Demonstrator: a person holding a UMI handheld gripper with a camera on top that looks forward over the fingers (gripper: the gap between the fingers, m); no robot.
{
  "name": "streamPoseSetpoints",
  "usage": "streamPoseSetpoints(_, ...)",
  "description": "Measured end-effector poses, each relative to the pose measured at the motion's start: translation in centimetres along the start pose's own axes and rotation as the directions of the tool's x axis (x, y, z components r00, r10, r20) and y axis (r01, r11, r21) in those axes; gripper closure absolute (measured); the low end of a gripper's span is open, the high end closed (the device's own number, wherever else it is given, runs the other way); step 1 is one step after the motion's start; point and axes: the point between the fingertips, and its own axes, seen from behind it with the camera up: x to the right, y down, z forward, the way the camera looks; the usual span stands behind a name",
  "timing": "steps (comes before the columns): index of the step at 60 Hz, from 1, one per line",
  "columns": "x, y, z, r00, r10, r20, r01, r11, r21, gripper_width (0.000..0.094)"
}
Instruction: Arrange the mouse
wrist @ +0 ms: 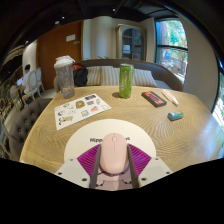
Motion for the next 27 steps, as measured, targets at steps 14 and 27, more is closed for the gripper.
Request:
streamPoseSetpoints(14,0.0,-0.9,-6.7,0.987,-0.069,0.144,0.059,0.996,0.073,0.0077)
streamPoseSetpoints(27,5.4,1.1,-17.3,0.964,-0.115,0.241,0.077,0.984,0.16,0.0085)
